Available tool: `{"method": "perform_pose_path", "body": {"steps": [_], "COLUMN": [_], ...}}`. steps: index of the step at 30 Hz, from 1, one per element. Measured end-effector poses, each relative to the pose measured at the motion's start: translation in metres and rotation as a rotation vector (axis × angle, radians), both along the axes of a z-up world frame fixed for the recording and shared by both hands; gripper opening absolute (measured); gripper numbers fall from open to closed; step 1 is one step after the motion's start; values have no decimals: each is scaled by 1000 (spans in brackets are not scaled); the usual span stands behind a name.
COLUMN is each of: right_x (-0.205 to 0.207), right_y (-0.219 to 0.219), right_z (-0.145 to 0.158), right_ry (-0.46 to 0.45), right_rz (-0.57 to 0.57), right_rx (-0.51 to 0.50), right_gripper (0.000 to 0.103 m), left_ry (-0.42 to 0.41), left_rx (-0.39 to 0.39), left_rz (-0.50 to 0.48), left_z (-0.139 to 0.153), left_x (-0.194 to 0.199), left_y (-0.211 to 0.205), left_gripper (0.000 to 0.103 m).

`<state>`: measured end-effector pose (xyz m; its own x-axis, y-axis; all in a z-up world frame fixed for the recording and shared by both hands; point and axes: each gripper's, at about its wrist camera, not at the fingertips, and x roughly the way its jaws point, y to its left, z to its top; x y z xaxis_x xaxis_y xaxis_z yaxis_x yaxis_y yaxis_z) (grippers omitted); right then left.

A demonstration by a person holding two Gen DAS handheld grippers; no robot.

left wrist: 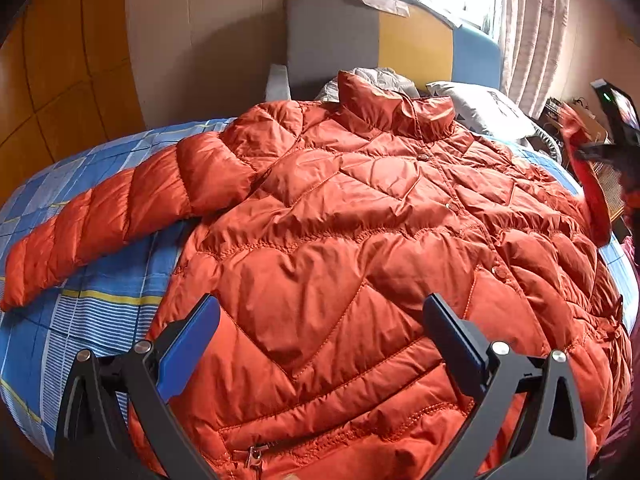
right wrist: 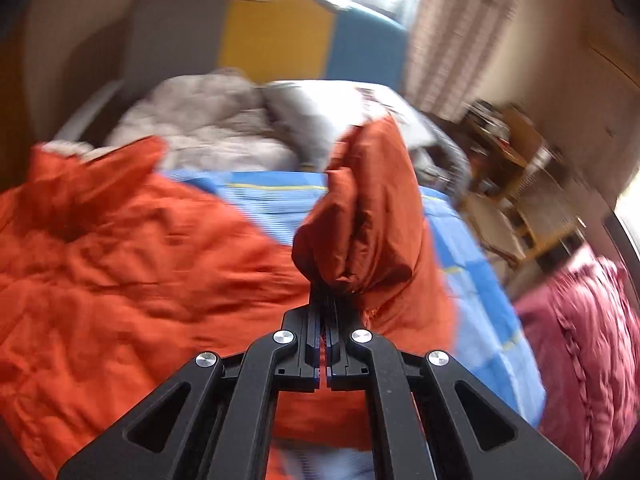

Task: Fold large clothes
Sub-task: 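Grasp the jacket sleeve cuff with the right tool and lift it, then fold the held sleeve across the jacket body with the right tool, then release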

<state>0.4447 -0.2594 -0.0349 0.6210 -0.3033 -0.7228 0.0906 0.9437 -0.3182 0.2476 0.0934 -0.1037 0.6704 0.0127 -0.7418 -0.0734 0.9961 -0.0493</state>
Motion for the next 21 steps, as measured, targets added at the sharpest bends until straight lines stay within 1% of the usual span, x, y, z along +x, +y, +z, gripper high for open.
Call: {"method": "perform_pose_path", "body": {"steps": [1,4,8,10,14,16,17,18,19,20,21], "right_x": [0,-1,-10,-15,-19,-23,-24,-22,-22,-23,-26], "right_y": [18,48,84,98,114,115,115,114,113,113,110], "right_z": [-4,-12,-24,-30,-45,-50,-52,-54,-55,-56,-55], "right_ry": [5,24,53,69,97,109,116,121,126,133,133], "right_rz": [35,98,168,212,254,260,259,257,254,250,248], "right_rx": [-2,6,3,17,47,90,113,132,157,186,226], "right_gripper": [2,2,2,2,2,2,2,5,13,41,60], "left_ry": [2,6,15,21,51,60,65,64,59,55,53], "left_rx": [-2,-18,-38,-53,-76,-84,-106,-125,-135,-140,-159], "left_rz": [-2,-1,-10,-14,-20,-24,-31,-31,-18,-10,-6], "left_z": [0,-1,-3,-4,-7,-8,-9,-9,-8,-7,-6], "left_x": [1,2,6,9,17,21,23,25,26,27,29], "left_y": [0,3,4,5,6,6,7,7,8,9,9], "left_gripper": [101,101,101,101,101,101,101,101,101,100,100]}}
